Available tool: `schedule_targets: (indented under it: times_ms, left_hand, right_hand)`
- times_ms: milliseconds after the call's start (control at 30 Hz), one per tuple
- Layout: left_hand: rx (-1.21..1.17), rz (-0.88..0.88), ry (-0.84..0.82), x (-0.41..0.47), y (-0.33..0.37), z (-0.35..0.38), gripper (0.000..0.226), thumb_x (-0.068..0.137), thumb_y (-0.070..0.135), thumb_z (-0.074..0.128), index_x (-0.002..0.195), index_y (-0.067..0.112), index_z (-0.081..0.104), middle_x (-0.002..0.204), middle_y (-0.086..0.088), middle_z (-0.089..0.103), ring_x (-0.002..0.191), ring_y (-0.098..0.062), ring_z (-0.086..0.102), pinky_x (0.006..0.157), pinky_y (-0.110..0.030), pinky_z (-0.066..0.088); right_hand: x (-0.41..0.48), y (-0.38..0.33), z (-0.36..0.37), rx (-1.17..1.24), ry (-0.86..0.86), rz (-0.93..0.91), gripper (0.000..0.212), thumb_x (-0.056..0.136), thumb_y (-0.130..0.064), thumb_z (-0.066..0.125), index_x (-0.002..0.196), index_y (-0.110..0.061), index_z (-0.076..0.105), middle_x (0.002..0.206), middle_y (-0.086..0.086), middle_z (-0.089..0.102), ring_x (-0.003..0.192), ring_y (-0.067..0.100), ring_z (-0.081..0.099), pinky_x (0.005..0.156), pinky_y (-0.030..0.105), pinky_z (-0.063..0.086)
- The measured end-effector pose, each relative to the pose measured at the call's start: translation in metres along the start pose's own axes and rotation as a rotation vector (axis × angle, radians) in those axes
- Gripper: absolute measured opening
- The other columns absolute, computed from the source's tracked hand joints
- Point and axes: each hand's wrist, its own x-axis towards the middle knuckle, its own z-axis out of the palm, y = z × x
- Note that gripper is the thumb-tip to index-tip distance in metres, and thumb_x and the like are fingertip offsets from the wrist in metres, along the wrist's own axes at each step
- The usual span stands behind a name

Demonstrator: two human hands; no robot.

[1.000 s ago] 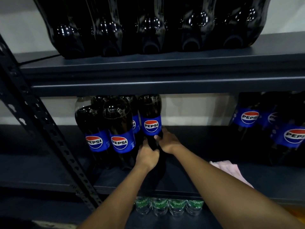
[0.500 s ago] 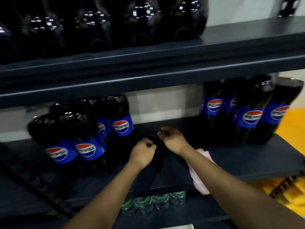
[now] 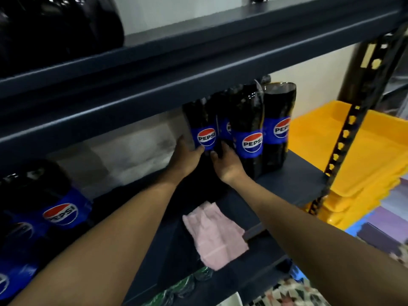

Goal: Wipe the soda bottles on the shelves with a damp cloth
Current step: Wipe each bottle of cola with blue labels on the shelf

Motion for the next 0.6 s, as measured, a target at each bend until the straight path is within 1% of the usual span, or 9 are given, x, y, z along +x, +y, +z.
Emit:
schedule_targets:
  times_ms: [67,100,233,333,400,467,533,567,600]
  left_hand:
    - [-0.017,-0.017,-0.009,0.012,0.007,0.004,0.069,0.097,0.026,0.070,0.156,0.010,0.039,0.143,-0.002,0.058,0.129,-0.022,0.058,0.114,-0.038,0.045]
    - [-0.010,-0.024,-0.017,0.017,0.008,0.006,0.069,0.099,0.025,0.070,0.158,0.011,0.037,0.146,-0.003,0.058,0.130,-0.023,0.058,0.115,-0.040,0.045]
    - [-0.016,-0.018,-0.010,0.024,0.003,0.007,0.069,0.092,0.037,0.069,0.153,0.014,0.048,0.140,-0.008,0.066,0.125,-0.027,0.064,0.110,-0.042,0.051]
    - [-0.035,-0.006,0.022,0.014,-0.001,-0.001,0.053,0.102,0.028,0.065,0.149,0.010,0.051,0.135,-0.011,0.068,0.121,-0.028,0.066,0.107,-0.042,0.053]
    - [-0.064,-0.006,0.045,0.007,-0.007,-0.008,0.050,0.102,0.028,0.065,0.146,0.007,0.053,0.133,-0.012,0.070,0.120,-0.028,0.067,0.106,-0.042,0.053]
    - [-0.097,-0.013,0.061,-0.001,-0.020,-0.020,0.058,0.096,0.041,0.068,0.142,0.008,0.058,0.128,-0.008,0.073,0.118,-0.025,0.070,0.106,-0.043,0.054]
    - [-0.128,-0.021,0.097,-0.013,-0.035,-0.032,0.075,0.082,0.061,0.068,0.138,0.012,0.061,0.123,-0.002,0.076,0.113,-0.018,0.073,0.104,-0.045,0.057]
    - [-0.144,-0.029,0.103,-0.025,-0.038,-0.040,0.077,0.081,0.063,0.069,0.139,0.014,0.060,0.124,0.000,0.076,0.113,-0.015,0.073,0.103,-0.042,0.057]
    - [-0.142,-0.034,0.107,-0.040,-0.035,-0.047,0.072,0.086,0.058,0.072,0.142,0.014,0.057,0.129,-0.001,0.074,0.114,-0.014,0.071,0.102,-0.037,0.056]
  right_hand:
    - [0.011,-0.004,0.005,-0.018,-0.037,-0.005,0.052,0.106,-0.025,0.052,0.154,-0.007,0.038,0.156,0.016,0.044,0.145,0.032,0.041,0.114,0.033,0.032]
    - [0.014,-0.006,0.007,-0.010,-0.042,-0.002,0.052,0.106,-0.024,0.052,0.153,-0.007,0.039,0.154,0.017,0.046,0.143,0.032,0.043,0.113,0.034,0.033]
    - [0.018,-0.006,0.009,0.035,0.006,0.005,0.044,0.105,-0.025,0.055,0.145,-0.007,0.049,0.143,0.016,0.058,0.134,0.033,0.053,0.106,0.036,0.041]
    - [0.016,-0.008,0.010,0.040,-0.012,0.015,0.047,0.105,-0.033,0.056,0.145,-0.009,0.050,0.142,0.015,0.059,0.131,0.033,0.055,0.104,0.036,0.043]
    - [0.012,-0.011,0.014,0.035,-0.040,0.016,0.047,0.104,-0.035,0.057,0.143,-0.010,0.051,0.141,0.014,0.059,0.130,0.031,0.056,0.097,0.031,0.042]
    - [0.003,-0.017,0.022,0.028,-0.063,0.006,0.048,0.103,-0.040,0.058,0.141,-0.011,0.053,0.139,0.013,0.061,0.128,0.031,0.058,0.094,0.030,0.043]
    - [-0.008,-0.023,0.032,0.016,-0.083,0.000,0.053,0.101,-0.047,0.059,0.141,-0.012,0.054,0.139,0.012,0.061,0.127,0.031,0.059,0.099,0.035,0.048]
    - [-0.015,-0.027,0.038,0.017,-0.102,-0.003,0.053,0.101,-0.048,0.059,0.141,-0.013,0.054,0.139,0.011,0.061,0.126,0.030,0.059,0.099,0.036,0.048]
    - [-0.023,-0.029,0.042,0.020,-0.122,-0.006,0.051,0.101,-0.047,0.059,0.140,-0.014,0.055,0.137,0.010,0.062,0.123,0.028,0.061,0.096,0.035,0.049]
